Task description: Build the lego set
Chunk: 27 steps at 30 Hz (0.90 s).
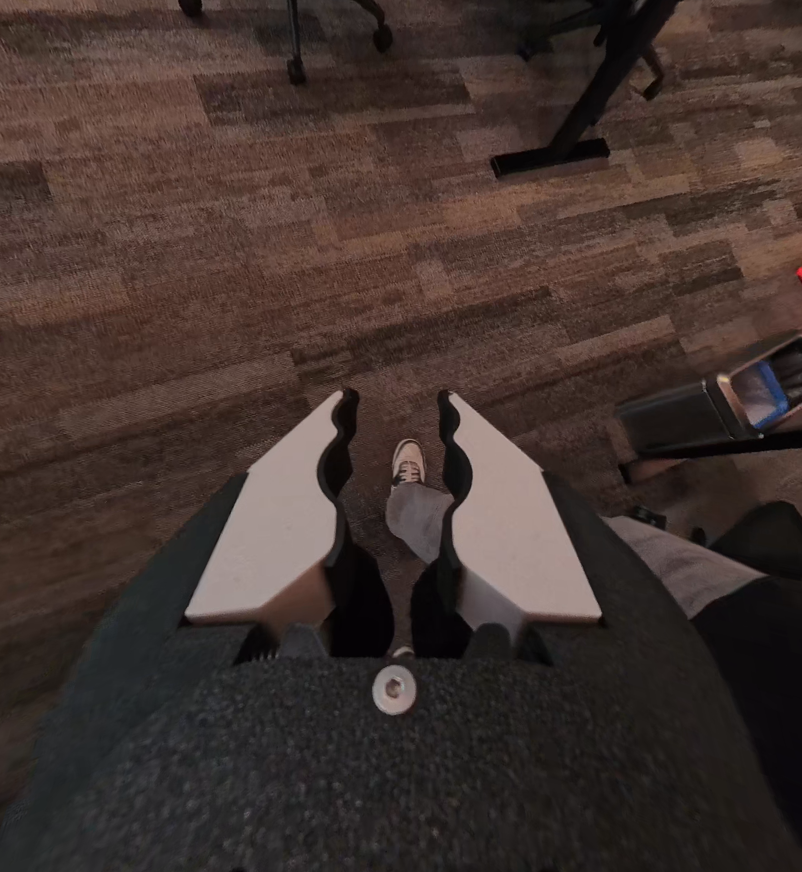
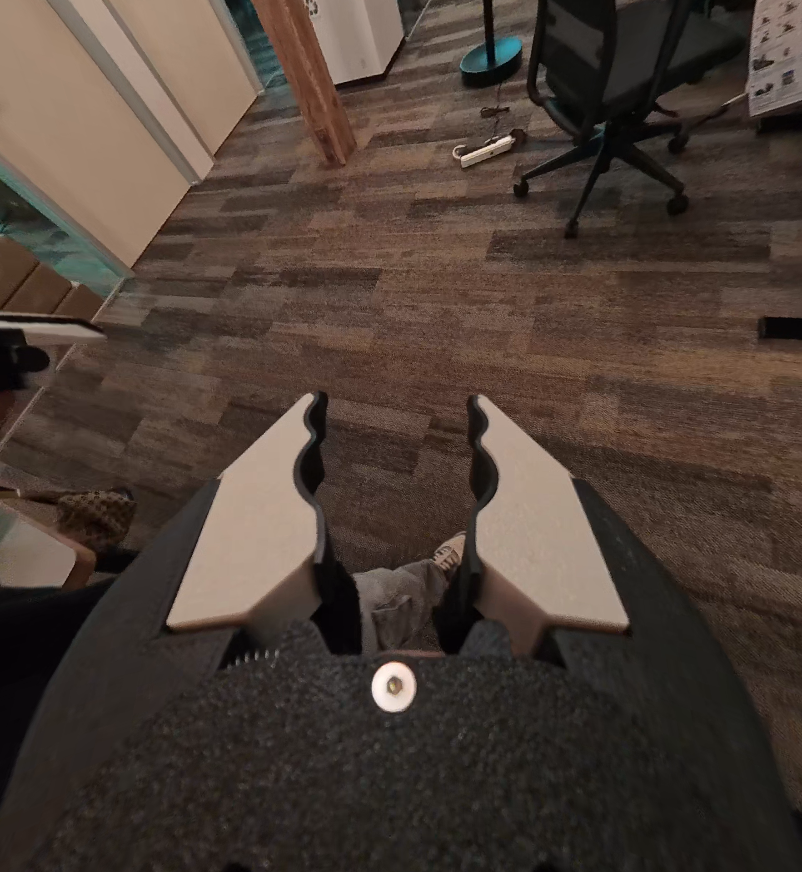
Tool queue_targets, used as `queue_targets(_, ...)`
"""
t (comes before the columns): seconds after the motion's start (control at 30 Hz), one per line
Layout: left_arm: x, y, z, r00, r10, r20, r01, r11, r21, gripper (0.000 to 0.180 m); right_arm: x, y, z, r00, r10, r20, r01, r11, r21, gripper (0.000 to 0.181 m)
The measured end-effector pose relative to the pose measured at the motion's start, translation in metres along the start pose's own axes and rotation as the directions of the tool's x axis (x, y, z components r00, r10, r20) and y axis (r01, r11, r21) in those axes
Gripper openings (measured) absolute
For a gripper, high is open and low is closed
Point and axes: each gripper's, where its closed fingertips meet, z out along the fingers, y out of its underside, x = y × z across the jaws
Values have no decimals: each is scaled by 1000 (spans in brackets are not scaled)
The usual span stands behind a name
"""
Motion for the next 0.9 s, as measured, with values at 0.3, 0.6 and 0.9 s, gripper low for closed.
queue_targets(0.3,-45,-202,129,999,35,-2,-35,999,-40,33,43,-105,207,988,-20,153,40,991,-125,60)
queue_targets(0.6,-130,-344,280,998,41,-52,-44,997,-69,32,99,-200,416,987,0,162,28,985,-171,59)
queue_targets(0.9,-255,-558,412,975,178,-136,-188,980,-59,31,135,-362,588,994,66,84,-54,989,-136,56)
